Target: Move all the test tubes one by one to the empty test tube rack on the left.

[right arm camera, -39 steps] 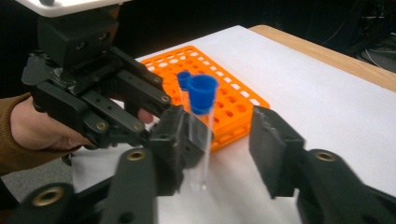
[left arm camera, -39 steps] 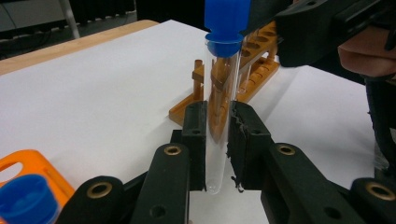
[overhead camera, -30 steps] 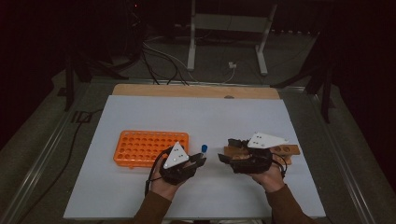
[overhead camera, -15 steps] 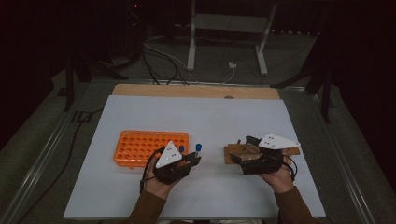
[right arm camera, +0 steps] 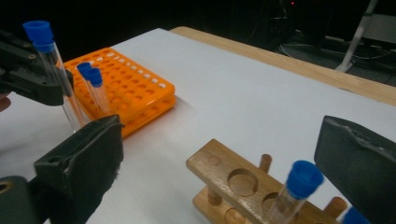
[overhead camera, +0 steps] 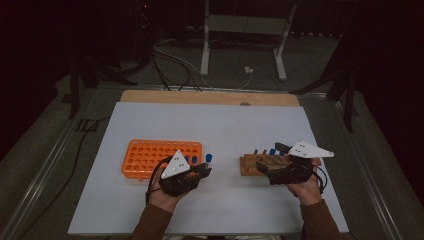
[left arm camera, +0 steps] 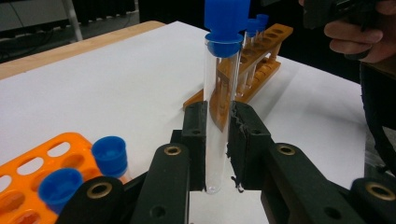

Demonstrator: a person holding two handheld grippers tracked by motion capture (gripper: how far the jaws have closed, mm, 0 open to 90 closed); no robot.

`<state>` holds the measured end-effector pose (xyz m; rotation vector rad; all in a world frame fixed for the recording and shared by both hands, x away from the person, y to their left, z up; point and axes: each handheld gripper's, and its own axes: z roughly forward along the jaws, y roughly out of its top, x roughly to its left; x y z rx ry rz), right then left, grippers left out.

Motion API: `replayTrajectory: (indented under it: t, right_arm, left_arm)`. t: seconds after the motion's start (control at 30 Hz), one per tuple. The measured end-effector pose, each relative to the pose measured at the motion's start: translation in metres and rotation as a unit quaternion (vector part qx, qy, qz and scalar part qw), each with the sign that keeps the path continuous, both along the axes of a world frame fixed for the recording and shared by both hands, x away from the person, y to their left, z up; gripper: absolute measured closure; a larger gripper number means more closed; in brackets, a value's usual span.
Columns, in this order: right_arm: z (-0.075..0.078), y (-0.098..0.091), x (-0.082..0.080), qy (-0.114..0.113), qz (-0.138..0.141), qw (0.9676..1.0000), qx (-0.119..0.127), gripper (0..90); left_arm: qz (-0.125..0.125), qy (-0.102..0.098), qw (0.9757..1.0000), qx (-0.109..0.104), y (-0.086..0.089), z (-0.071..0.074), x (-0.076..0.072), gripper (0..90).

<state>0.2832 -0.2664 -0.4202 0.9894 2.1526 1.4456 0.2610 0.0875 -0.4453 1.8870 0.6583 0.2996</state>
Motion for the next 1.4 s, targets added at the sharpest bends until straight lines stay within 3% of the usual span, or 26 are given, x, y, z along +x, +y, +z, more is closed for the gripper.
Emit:
replayTrajectory:
  t: [0.73, 1.4]
  right_arm:
    - [0.006, -0.024, 0.0, -0.013, -0.031, 0.9992, 0.023, 0.0]
    - [0.008, -0.032, 0.0, -0.016, -0.042, 0.9986, 0.028, 0.0]
  left_arm:
    - [0.033, -0.008, 0.9993, -0.017, 0.042, 0.009, 0.002, 78.2]
    - [0.071, -0.002, 0.9975, -0.007, 0.064, 0.002, 0.007, 78.2]
